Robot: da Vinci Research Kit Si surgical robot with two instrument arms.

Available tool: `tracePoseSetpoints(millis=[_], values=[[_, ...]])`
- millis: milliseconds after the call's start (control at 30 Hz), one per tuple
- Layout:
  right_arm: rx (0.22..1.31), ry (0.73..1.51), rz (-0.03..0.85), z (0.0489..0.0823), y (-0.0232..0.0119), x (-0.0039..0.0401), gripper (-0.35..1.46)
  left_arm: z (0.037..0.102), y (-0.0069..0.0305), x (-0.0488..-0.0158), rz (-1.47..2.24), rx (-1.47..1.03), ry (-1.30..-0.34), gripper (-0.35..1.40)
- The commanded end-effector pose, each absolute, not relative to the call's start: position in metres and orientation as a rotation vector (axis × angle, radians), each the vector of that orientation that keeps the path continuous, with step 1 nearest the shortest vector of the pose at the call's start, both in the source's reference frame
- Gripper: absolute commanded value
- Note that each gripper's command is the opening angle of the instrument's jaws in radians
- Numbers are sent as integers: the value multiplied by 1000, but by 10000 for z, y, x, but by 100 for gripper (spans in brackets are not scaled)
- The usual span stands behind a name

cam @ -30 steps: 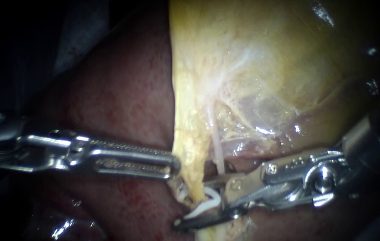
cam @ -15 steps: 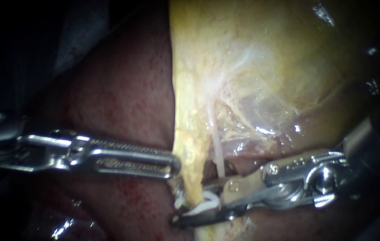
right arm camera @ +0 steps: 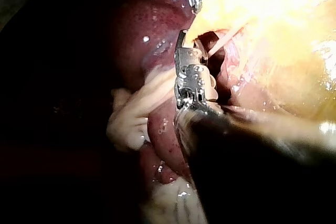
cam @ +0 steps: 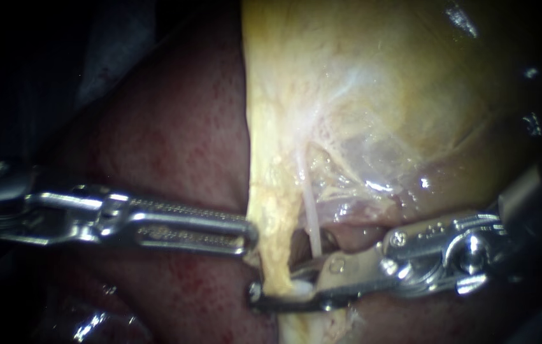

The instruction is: Clipping first clip left tube

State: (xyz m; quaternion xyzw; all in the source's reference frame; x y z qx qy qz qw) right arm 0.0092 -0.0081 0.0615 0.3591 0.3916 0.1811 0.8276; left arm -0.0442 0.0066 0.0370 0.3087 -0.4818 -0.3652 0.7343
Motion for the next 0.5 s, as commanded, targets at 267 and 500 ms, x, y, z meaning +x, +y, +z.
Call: tracePoseSetpoints(millis=[267,500], values=[[763,832,384,616,-82,90,-35,370,67,-443,-803,678,-1059,-35],[763,832,383,616,-82,90,-35,371,67,-445,-804,677,-1059,-35]])
